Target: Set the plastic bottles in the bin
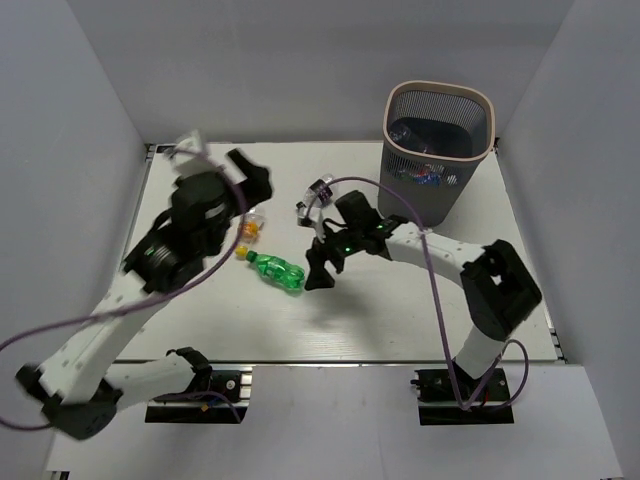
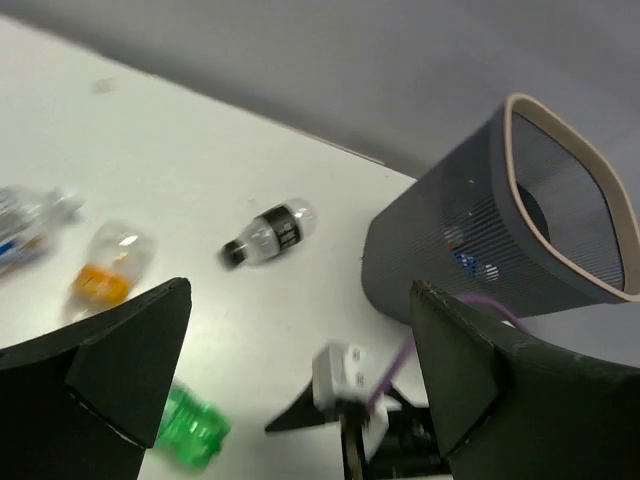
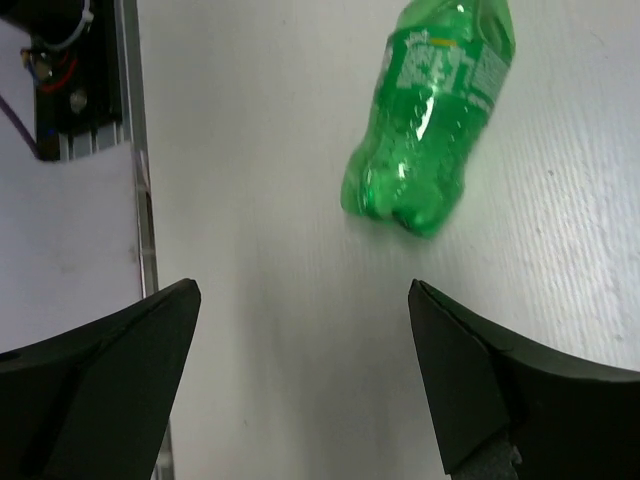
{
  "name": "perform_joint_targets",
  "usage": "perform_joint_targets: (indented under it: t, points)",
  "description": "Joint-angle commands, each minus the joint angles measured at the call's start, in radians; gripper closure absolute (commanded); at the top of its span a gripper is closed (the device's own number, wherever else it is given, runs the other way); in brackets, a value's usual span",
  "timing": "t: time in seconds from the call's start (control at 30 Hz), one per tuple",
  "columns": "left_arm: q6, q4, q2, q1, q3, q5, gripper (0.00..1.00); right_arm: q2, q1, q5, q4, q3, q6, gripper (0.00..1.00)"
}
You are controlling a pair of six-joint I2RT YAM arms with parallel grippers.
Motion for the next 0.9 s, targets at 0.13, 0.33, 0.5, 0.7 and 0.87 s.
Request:
perform_joint_targets:
  t: [0.13, 0.33, 0.5, 0.7, 0.87]
  points:
    - [-0.256, -0.413, -0.373, -0.005, -0.216, -0.132, 0.0, 0.134, 0.107, 0.337, 0.163, 0.154, 0.246, 0.1]
    - [-0.275, -0.487, -0.39, 0.004, -0.225, -0.112, 0.0, 0.302, 0.153, 0.428, 0.124, 0.3, 0.248, 0.1]
    - [-0.253, -0.498, -0.35, -0.005, -0.234, -0.101, 0.0, 0.377, 0.196, 0.456, 0.129, 0.32, 0.211, 0.1]
    - [-0.222, -0.539, -0.29, -0.005, -0.234, -0.101, 0.0, 0.41, 0.222, 0.536, 0.149, 0.268, 0.154, 0.2]
    - [-0.213, -0.516, -0.281, -0.005, -0.291, -0.09, 0.08, 0.359, 0.19, 0.547, 0.129, 0.231, 0.119, 0.78]
